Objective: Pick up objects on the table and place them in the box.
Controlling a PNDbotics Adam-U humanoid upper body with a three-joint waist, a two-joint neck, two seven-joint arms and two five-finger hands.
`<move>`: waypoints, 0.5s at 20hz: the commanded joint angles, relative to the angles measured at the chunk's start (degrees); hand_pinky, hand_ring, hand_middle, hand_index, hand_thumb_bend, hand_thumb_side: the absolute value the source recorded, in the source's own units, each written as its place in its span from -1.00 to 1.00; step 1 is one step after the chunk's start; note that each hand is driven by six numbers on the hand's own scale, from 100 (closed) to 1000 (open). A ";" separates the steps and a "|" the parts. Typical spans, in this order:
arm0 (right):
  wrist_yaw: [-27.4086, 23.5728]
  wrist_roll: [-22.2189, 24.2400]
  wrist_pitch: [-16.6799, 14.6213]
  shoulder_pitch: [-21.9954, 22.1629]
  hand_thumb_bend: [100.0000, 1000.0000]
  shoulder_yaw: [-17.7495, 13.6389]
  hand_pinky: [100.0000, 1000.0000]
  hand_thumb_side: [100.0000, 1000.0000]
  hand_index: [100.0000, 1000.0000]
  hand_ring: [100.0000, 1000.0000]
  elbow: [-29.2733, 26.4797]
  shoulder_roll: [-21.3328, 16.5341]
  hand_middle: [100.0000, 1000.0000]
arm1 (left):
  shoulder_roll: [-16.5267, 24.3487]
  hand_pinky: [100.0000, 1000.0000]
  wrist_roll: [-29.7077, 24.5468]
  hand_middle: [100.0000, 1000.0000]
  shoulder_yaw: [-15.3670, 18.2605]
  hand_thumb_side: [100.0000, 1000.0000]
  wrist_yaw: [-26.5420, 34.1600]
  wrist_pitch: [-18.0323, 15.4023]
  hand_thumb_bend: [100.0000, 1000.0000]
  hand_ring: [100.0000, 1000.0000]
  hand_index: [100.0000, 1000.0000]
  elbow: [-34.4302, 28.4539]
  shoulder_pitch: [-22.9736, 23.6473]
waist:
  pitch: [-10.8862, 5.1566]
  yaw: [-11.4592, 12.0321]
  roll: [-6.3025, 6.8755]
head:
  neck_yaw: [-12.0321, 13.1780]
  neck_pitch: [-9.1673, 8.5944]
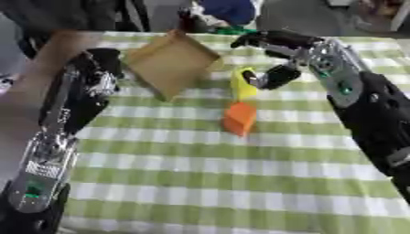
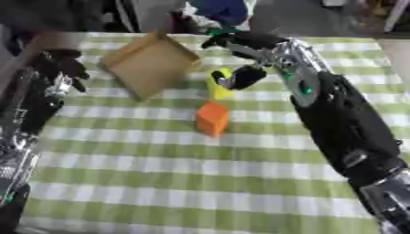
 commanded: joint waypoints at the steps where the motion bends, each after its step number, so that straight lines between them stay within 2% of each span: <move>1: 2.04 -2.39 0.34 -1.72 -1.00 -1.75 1.00 -0.53 0.94 1.00 1.65 -0.56 0.83 | 0.33 -0.24 -0.19 -0.06 0.07 0.11 0.16 -0.06 -0.70 0.02 0.39 -1.25 -1.08 | -0.67 0.29 0.12 | -0.48 -0.83; 6: 3.92 -4.51 0.46 -1.84 -1.00 -3.13 1.00 -0.53 0.94 1.00 4.24 -0.82 0.81 | 0.32 -0.24 -0.33 -0.06 -0.04 0.11 0.21 -0.06 -0.70 0.02 0.39 -1.19 -1.35 | -0.48 1.10 0.26 | -0.89 -1.19; 10: 4.10 -4.47 0.00 -1.78 -1.00 -3.42 0.96 -0.52 0.94 1.00 5.06 -0.93 0.72 | 0.32 -0.24 -0.38 -0.06 -0.06 0.11 0.23 -0.06 -0.70 0.02 0.39 -1.14 -1.41 | -0.44 1.41 0.38 | -0.89 -1.23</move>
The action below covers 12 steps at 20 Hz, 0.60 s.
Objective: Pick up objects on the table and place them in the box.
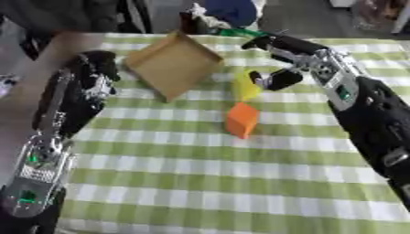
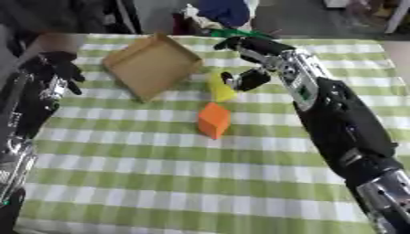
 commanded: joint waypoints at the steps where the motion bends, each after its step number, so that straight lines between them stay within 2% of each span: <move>1: 0.26 0.19 -0.57 -1.32 -1.00 -0.57 0.95 -0.50 0.93 1.00 0.07 -0.92 0.70 | 0.31 -0.24 -0.20 -0.06 -0.03 0.11 0.20 -0.11 -0.70 0.02 0.39 -1.13 -0.94 | -0.75 0.16 0.19 | -0.13 -0.53; 8: 2.02 2.35 -1.92 -1.08 -1.00 -0.25 0.92 -0.48 0.91 1.00 0.81 -0.72 0.65 | 0.24 -0.24 -0.44 -0.06 -0.17 0.11 0.18 -0.15 -0.70 0.02 0.39 -1.03 -1.10 | -0.45 0.46 0.41 | -0.33 -0.72; 12: 4.33 1.50 -2.05 -1.03 -1.00 -0.73 0.92 -0.50 0.91 1.00 1.28 -0.82 0.66 | 0.24 -0.24 -0.65 -0.06 -0.30 0.12 0.17 -0.19 -0.70 0.02 0.39 -1.03 -1.40 | -0.10 1.10 0.43 | -0.88 -1.20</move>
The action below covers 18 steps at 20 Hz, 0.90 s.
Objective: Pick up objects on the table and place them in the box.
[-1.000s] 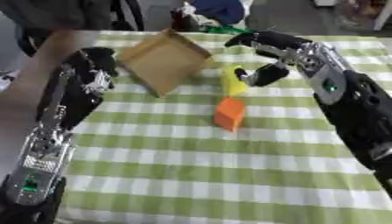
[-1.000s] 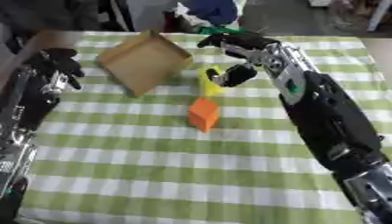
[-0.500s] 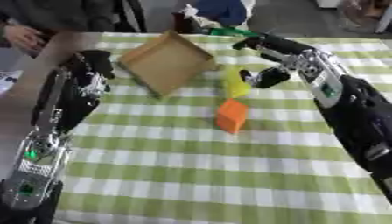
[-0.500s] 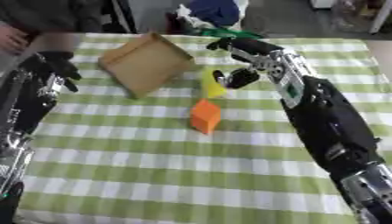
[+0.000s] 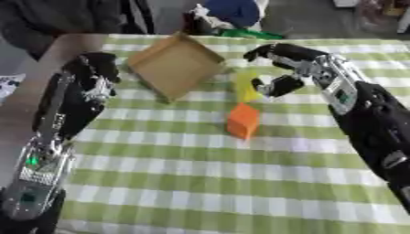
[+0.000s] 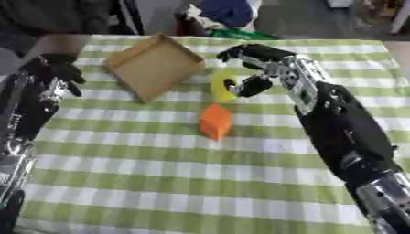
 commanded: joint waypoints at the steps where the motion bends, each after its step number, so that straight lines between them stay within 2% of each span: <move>1: 2.10 -0.92 -0.20 -1.02 -1.00 -0.80 0.91 -0.50 0.91 1.00 -0.24 -0.88 0.66 | 0.25 -0.24 -0.29 -0.06 0.03 0.12 0.17 -0.09 -0.70 0.02 0.39 -1.03 -0.97 | -0.68 0.36 0.07 | -0.47 -0.91; 9: 4.48 -3.04 -0.87 -0.82 -1.00 -1.24 0.92 -0.50 0.92 1.00 0.56 -1.20 0.70 | 0.24 -0.24 -0.29 -0.06 0.04 0.12 0.28 -0.09 -0.69 0.02 0.39 -1.09 -1.13 | -0.15 0.76 0.02 | -0.57 -1.49; 18: 5.64 -0.52 -2.99 -0.81 -1.00 -0.59 0.93 -0.45 0.93 1.00 0.43 -0.81 0.72 | 0.25 -0.24 -0.32 -0.06 0.03 0.12 0.30 -0.06 -0.69 0.02 0.39 -1.10 -1.02 | 0.01 0.74 0.00 | -0.47 -1.41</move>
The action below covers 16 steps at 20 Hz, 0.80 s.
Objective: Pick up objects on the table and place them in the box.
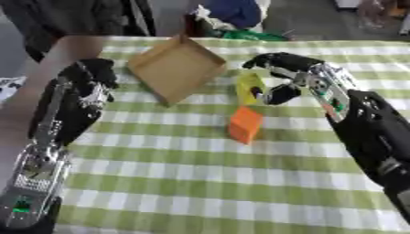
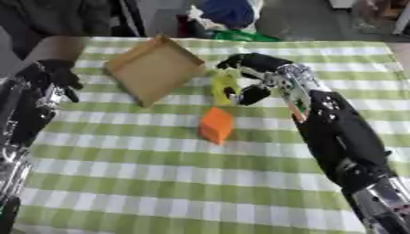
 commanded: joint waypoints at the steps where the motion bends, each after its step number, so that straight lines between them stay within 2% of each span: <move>1: 0.39 1.27 -0.77 -1.06 -1.00 0.05 0.93 -0.44 0.93 1.00 -0.71 -0.73 0.72 | 0.25 -0.24 -0.12 -0.06 0.05 0.12 0.14 -0.07 -0.69 0.02 0.39 -1.09 -0.65 | -0.83 0.08 0.04 | 0.00 -0.26; 11: -3.91 1.92 -0.76 -1.75 -1.00 0.86 0.93 -0.43 0.95 1.00 -5.16 -1.57 0.74 | 0.34 -0.24 -0.18 -0.06 0.04 0.12 0.04 -0.08 -0.69 0.02 0.39 -1.07 -0.25 | -1.63 -0.58 -0.24 | 0.12 -0.19; 16: -4.06 3.15 -0.62 -1.65 -0.98 1.09 0.93 -0.41 0.96 1.00 -5.14 -1.46 0.74 | 0.30 -0.24 -0.18 -0.06 0.06 0.12 0.00 -0.08 -0.69 0.02 0.39 -1.06 -0.23 | -1.70 -0.54 -0.17 | 0.11 -0.25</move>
